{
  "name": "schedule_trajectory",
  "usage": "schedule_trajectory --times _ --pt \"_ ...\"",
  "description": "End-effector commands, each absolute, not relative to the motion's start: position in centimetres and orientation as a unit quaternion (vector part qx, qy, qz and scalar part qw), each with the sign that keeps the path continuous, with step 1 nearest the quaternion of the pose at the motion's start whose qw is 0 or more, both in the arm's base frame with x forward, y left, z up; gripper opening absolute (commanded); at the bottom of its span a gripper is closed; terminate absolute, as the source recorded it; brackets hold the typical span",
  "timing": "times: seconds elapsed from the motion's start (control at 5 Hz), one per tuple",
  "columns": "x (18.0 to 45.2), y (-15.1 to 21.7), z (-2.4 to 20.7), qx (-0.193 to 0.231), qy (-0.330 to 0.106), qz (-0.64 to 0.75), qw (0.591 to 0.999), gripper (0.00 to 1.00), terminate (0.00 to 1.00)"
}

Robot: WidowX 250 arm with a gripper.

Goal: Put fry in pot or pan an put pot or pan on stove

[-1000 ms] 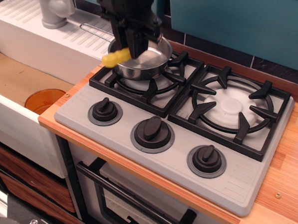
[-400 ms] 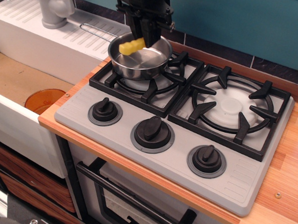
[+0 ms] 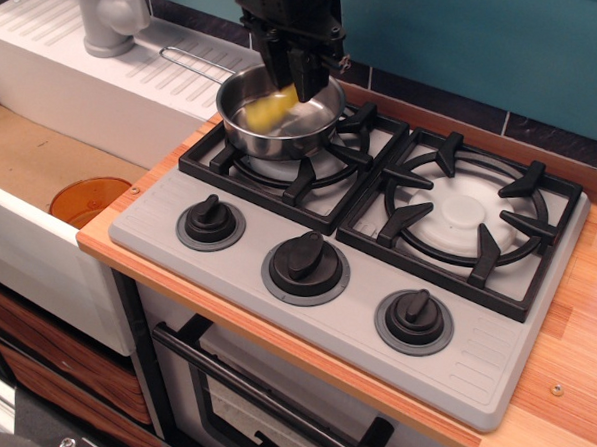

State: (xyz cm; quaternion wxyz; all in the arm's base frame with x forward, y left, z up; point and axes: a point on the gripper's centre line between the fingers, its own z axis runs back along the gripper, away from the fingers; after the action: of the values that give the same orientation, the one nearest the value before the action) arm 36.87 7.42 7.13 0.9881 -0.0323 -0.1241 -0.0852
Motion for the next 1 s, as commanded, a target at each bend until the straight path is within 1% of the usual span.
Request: schedule_trajectory --times 0.0,0.4,0.8 --pt "37.3 8.3 9.2 -0.036 -0.133 -0.091 0.986 1.0 0.0" --pt "36.7 7.3 10.8 -0.032 -0.124 -0.069 0.989 1.0 0.0" --pt "36.7 7.3 10.8 -0.032 -0.124 -0.069 0.989 1.0 0.0"
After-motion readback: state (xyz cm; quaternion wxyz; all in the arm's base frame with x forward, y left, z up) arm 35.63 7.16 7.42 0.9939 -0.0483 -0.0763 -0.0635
